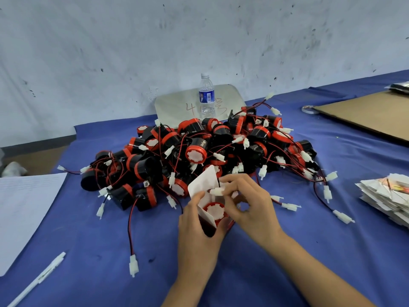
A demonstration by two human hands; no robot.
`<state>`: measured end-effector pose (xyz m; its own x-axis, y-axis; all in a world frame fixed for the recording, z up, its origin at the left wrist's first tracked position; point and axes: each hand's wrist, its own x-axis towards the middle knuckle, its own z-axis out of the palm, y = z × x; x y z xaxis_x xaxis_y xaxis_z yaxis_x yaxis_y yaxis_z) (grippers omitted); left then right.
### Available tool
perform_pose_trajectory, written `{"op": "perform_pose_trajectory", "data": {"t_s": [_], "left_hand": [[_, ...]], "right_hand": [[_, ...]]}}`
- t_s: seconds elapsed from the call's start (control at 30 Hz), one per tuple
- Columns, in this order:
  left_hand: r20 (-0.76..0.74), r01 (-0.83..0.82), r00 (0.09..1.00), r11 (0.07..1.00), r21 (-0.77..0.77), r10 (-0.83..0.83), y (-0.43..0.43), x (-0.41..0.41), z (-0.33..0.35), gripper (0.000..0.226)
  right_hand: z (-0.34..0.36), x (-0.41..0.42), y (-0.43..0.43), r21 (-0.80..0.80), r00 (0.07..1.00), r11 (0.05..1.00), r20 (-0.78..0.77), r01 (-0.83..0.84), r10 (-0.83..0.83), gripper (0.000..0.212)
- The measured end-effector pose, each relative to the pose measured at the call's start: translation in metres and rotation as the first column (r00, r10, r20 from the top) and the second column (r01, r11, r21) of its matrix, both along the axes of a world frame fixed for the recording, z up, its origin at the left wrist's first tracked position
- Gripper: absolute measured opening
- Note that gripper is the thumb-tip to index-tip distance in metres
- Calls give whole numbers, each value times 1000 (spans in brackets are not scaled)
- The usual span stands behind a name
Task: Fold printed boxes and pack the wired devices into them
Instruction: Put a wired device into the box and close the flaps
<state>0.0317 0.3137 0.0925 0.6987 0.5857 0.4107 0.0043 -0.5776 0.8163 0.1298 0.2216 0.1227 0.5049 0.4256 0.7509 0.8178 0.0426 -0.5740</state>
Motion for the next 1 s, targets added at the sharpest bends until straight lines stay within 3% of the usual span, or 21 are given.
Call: {"op": "perform_pose_trajectory", "data": {"t_s": [0.2,0.43,0.53,0.6,0.67,0.73,0.83,1.0], "left_hand": [[-27,29,999,998,58,-28,0,0,-2,60],[-43,17,999,996,85,-13,0,0,-3,57],[-49,13,999,997,78,-9,0,0,-5,58],[-49,6,999,998,67,-3,0,0,-4,60],[-40,4,999,998,60,-1,0,0,-3,62],[-39,9,999,999,53,-7,0,1,-3,64],[-43,11,999,999,40,-9,1,1,-2,64],[-50,1,999,1000,28,1,-2,0,-1,72]], "right_hand": [[-3,-12,9,30,990,999,-140,-18,22,26],[3,-5,4,95,961,990,-264,105,-77,40],[9,0,3,61,961,979,-210,195,-178,47],[7,3,1,-9,961,980,-197,198,-196,41],[3,5,0,-146,967,969,-129,201,-220,19],[3,6,-1,-238,954,924,95,298,-284,8],[7,4,-4,-308,864,831,367,463,-346,29],[11,0,-3,-479,818,682,469,552,-332,45]]}}
